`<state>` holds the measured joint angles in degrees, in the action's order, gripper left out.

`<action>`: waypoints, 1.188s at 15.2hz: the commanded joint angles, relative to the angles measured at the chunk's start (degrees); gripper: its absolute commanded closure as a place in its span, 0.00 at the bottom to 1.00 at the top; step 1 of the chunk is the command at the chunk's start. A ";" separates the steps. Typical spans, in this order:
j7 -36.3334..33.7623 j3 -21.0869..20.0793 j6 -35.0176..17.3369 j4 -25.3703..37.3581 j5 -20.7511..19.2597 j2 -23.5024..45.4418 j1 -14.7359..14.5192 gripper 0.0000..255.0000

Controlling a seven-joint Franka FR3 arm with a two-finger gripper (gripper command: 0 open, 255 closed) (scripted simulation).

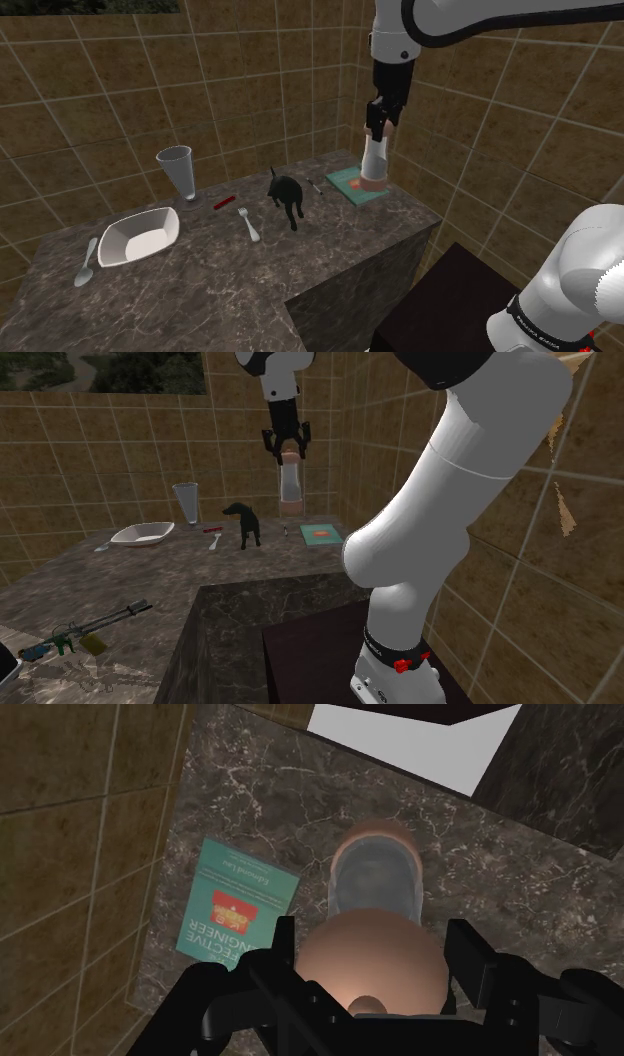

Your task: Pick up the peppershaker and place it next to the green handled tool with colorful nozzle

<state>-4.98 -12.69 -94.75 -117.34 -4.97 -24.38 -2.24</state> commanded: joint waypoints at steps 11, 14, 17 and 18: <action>-2.87 -2.58 7.64 7.02 1.06 -0.27 -1.12 1.00; -6.63 -5.36 8.85 6.54 2.54 -1.63 -2.49 1.00; -10.53 -8.28 10.04 6.64 4.06 -2.47 -3.79 1.00; -11.86 -9.29 10.44 6.80 4.56 -2.63 -4.21 1.00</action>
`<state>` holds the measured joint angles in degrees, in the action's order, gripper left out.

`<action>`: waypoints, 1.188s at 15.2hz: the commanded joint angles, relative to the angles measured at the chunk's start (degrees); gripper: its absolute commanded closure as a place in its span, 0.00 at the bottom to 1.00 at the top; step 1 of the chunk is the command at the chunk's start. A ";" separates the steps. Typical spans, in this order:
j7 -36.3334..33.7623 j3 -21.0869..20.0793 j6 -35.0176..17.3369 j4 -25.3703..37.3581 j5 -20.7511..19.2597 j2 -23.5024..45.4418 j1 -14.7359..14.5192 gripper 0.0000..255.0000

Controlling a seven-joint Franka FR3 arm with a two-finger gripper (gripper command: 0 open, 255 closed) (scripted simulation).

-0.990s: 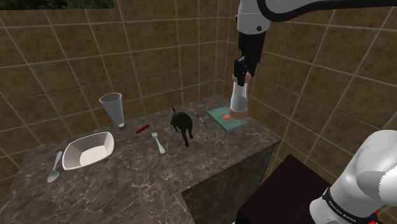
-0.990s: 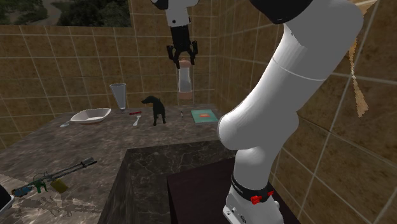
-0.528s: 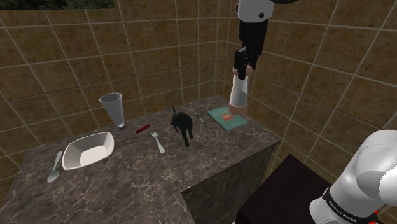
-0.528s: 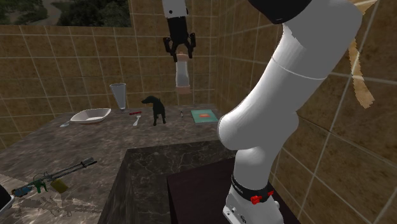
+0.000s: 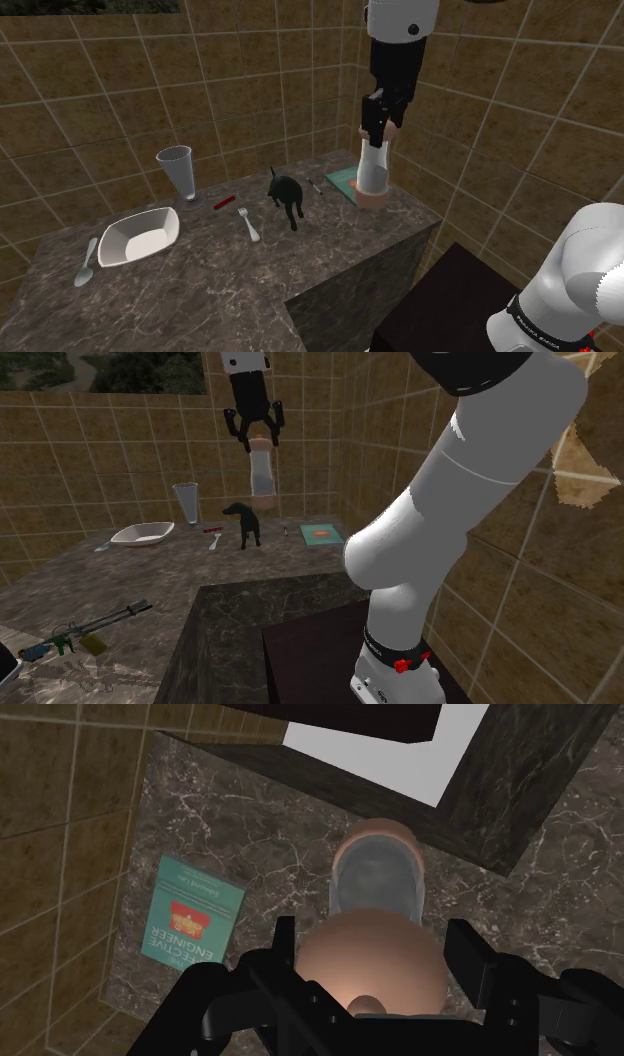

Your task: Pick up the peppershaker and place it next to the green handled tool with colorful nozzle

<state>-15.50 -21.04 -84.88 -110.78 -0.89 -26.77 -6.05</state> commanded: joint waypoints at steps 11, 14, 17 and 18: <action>-17.42 -13.65 4.35 6.16 4.97 2.38 -3.80 1.00; -22.44 -17.84 5.21 9.13 5.38 4.70 -4.30 1.00; -27.92 -22.58 6.03 12.72 5.09 7.93 -4.57 1.00; -29.88 -24.32 6.31 14.07 4.77 9.25 -4.62 1.00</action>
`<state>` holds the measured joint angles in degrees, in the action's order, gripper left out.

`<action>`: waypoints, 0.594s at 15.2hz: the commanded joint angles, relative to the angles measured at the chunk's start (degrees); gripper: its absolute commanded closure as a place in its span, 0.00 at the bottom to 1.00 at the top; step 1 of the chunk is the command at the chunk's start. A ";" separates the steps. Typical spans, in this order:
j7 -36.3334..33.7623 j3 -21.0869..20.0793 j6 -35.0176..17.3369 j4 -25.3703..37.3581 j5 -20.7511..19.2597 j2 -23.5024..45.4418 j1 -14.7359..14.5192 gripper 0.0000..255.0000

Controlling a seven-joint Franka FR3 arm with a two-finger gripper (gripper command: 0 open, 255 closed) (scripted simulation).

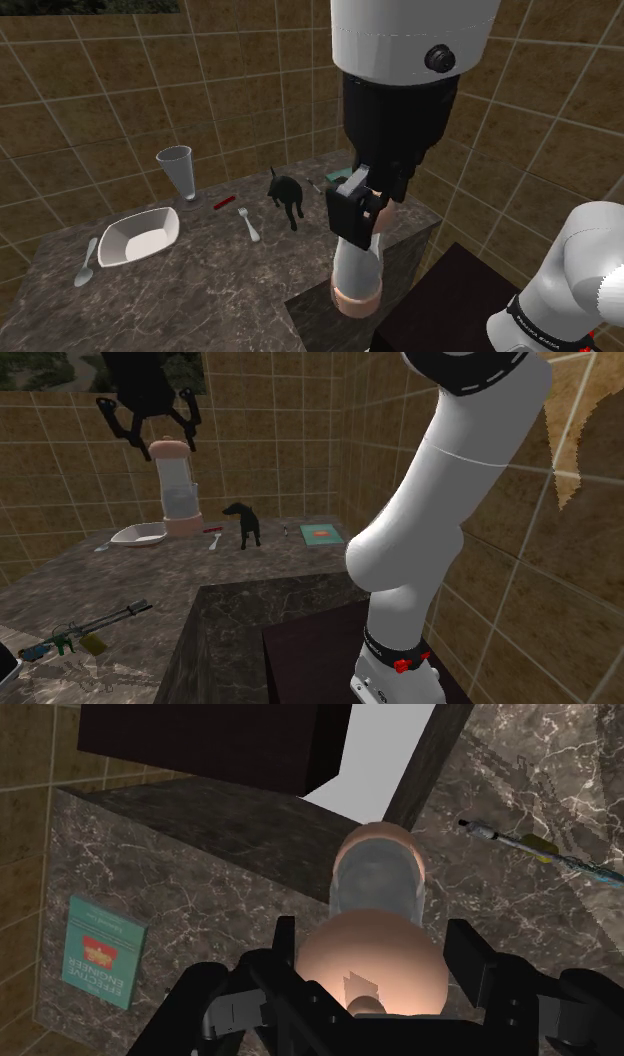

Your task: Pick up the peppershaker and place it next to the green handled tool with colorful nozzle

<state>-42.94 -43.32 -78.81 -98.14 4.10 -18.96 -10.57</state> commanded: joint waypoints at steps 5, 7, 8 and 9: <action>-14.03 -12.64 1.93 9.47 -4.69 10.98 -0.50 1.00; -20.14 -17.63 3.09 13.47 -8.89 17.11 -1.82 1.00; -23.59 -19.90 3.94 15.71 -11.74 20.85 -3.35 1.00; -27.11 -21.65 5.02 18.13 -14.93 24.88 -5.72 1.00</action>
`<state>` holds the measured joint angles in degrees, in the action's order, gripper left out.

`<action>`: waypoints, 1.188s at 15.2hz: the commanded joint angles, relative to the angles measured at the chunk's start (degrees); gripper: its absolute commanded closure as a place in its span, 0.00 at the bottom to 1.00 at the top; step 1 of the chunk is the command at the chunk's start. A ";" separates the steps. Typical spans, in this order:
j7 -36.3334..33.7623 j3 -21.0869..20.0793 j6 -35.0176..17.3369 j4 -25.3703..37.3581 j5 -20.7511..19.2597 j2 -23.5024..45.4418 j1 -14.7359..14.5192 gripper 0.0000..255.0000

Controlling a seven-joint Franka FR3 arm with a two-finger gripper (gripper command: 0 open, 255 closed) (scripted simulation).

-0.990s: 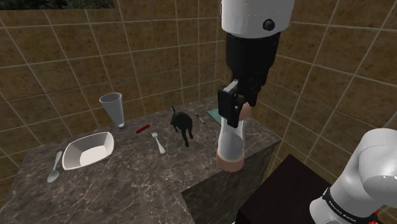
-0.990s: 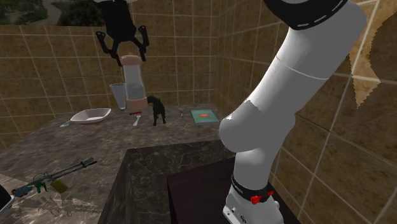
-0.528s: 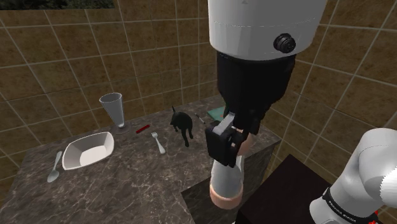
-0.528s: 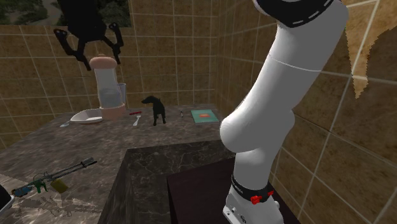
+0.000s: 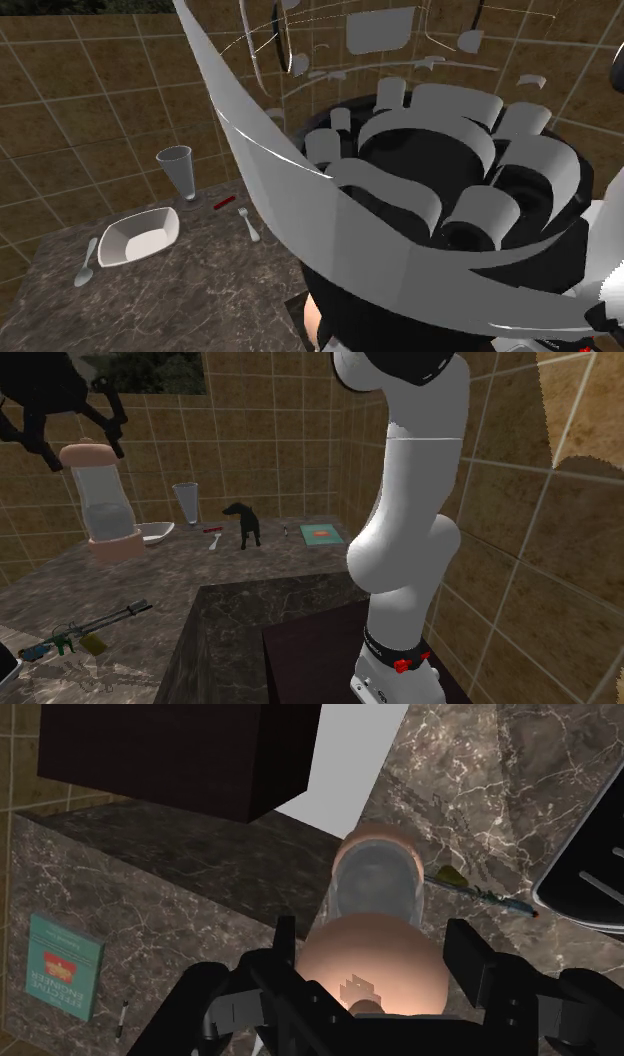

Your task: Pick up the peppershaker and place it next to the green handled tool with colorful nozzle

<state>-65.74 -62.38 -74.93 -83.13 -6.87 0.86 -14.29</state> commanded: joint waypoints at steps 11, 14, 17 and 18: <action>-16.71 -1.89 2.24 10.39 -15.10 19.64 -17.94 1.00; -16.57 -2.38 -0.75 6.52 -14.04 18.49 -15.86 1.00; -16.45 -2.77 -3.57 3.00 -13.20 17.54 -14.13 1.00; -16.42 -2.88 -4.48 1.90 -12.96 17.26 -13.62 1.00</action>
<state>-82.20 -65.06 -78.23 -79.75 -20.25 18.61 -28.67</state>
